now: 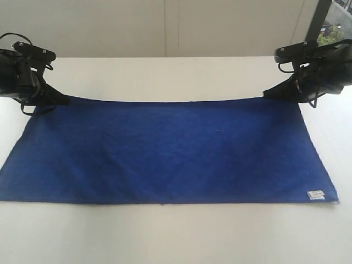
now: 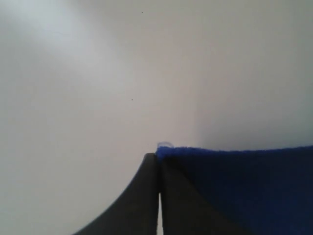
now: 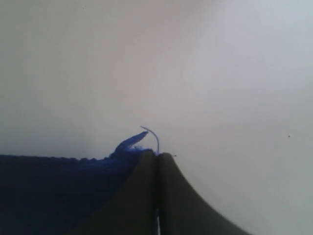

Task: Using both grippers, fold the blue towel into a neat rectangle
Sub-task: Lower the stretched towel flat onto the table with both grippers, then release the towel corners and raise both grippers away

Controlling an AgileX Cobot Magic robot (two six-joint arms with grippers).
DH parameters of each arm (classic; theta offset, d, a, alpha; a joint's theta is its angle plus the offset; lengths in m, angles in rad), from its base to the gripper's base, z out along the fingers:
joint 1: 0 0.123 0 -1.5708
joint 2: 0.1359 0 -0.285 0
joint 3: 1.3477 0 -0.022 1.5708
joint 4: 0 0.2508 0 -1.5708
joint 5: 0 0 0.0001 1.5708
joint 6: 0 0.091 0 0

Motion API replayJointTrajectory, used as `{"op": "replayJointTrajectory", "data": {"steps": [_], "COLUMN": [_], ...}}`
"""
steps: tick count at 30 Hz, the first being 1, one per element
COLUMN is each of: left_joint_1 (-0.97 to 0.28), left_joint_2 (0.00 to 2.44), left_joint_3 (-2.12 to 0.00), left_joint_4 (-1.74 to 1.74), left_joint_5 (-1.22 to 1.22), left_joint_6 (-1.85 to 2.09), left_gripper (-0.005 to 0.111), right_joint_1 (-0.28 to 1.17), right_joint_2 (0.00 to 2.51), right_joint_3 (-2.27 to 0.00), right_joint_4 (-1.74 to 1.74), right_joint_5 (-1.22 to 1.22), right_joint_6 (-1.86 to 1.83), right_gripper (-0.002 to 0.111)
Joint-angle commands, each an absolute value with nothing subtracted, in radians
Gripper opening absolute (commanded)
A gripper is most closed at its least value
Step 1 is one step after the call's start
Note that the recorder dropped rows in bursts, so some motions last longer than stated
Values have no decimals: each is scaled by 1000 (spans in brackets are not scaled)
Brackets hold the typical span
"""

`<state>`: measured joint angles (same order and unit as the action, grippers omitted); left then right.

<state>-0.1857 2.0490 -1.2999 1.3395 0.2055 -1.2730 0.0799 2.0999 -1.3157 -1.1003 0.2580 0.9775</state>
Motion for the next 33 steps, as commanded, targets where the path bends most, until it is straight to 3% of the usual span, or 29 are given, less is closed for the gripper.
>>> {"op": "replayJointTrajectory", "data": {"steps": [1,3,5,7,9,13,16,18,21,26,33], "left_joint_1": [-181,-181,-181,-181,-181,-181,-181,-181,-181,-181,-181], "left_joint_2": [2049,2049,2049,2049,2049,2030,1994,1966,1913,1873,1912], "left_joint_3": [-1304,-1304,-1304,-1304,-1304,-1306,-1306,-1306,-1306,-1306,-1304], "left_joint_4": [1347,1347,1347,1347,1347,1353,1355,1355,1355,1355,1205], "left_joint_5": [241,260,265,263,286,355,360,340,297,233,176], "left_joint_6": [-1286,-1286,-1286,-1286,-1284,-1282,-1282,-1282,-1282,-1278,-1233], "left_gripper": [17,31,50,59,61,61,61,58,41,2,0], "right_joint_1": [70,70,70,70,70,70,70,70,70,70,42], "right_joint_2": [2098,2098,2098,2098,2098,2082,2052,2024,1972,1932,2047], "right_joint_3": [-1324,-1324,-1324,-1324,-1326,-1329,-1329,-1329,-1329,-1334,-1467], "right_joint_4": [-1103,-1103,-1103,-1103,-1103,-1103,-1078,-1039,-935,-730,-87], "right_joint_5": [251,238,214,205,231,318,306,294,280,283,527], "right_joint_6": [976,976,976,976,976,976,973,972,914,675,18], "right_gripper": [0,3,16,30,43,44,35,22,0,0,0]}}
